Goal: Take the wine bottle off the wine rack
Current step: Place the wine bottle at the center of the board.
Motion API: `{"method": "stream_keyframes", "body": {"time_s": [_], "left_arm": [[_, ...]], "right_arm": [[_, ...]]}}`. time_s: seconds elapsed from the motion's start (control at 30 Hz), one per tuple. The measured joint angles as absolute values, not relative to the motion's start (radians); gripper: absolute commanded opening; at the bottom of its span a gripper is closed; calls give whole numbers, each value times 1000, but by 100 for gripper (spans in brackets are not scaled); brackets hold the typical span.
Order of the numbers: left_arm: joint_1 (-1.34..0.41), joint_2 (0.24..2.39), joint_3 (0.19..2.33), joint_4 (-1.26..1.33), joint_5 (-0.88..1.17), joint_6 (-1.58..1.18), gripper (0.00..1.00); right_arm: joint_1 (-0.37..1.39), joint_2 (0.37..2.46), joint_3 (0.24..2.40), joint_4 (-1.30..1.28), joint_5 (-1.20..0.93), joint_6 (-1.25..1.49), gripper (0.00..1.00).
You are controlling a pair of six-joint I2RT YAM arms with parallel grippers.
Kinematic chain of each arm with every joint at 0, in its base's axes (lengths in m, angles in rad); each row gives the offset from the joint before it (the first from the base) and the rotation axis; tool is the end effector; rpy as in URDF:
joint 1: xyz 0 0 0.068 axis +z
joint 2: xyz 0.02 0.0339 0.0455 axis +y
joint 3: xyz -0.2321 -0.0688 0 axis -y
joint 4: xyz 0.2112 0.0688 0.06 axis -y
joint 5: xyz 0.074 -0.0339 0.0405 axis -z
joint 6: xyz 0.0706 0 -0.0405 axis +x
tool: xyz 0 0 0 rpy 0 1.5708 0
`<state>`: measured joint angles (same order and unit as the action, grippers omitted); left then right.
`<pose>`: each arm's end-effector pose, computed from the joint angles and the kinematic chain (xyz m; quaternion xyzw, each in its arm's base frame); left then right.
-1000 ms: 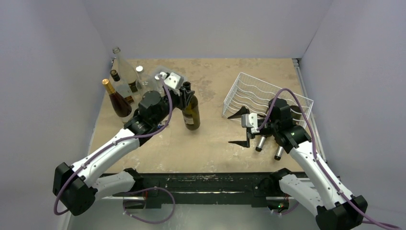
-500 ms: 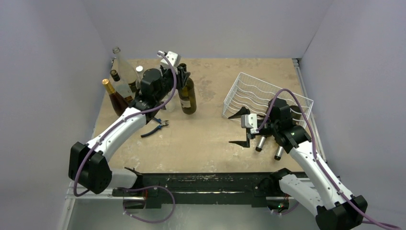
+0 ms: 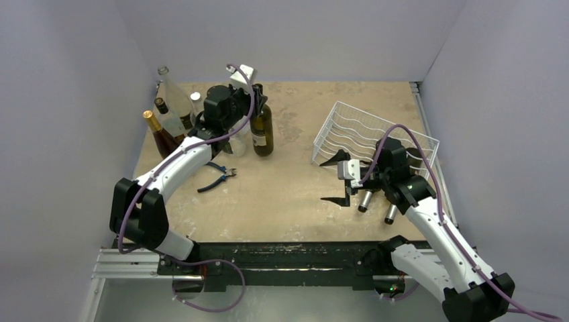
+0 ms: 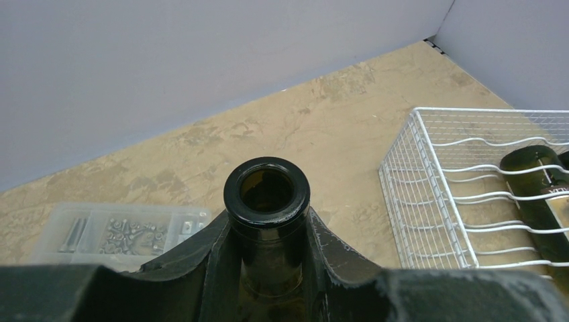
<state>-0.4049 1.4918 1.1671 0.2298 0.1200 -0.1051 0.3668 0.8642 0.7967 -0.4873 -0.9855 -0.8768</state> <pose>0.3316 -0.1513 0.3207 0.1502 0.7242 -0.2123 0.6387 0.1470 0.1195 0.2761 -0.6354 0.4917 0.2918 0.5190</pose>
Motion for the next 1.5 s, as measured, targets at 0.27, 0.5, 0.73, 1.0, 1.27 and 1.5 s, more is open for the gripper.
{"method": "stream_keyframes", "body": {"time_s": [0.27,0.5,0.73,1.0,1.27,1.5], "left_arm": [[-388,1544,1208,230,119,-65,0],[-370,1590,1230,234,118,-56,0],[-366,1612,1231,237,120,-56,16],[-366,1609,1227,271,119,-60,59],[-365,1510,1181,313,119,-73,87],[-364,1394,1180,254,122,-105,100]], "right_arm": [[367,873,796,-488,-985,-877,99],[366,879,796,-491,-985,-877,99],[366,888,796,-493,-984,-877,99],[366,890,796,-494,-984,-878,99],[357,890,796,-494,-984,-878,99],[330,890,796,-508,-985,-888,99]]}}
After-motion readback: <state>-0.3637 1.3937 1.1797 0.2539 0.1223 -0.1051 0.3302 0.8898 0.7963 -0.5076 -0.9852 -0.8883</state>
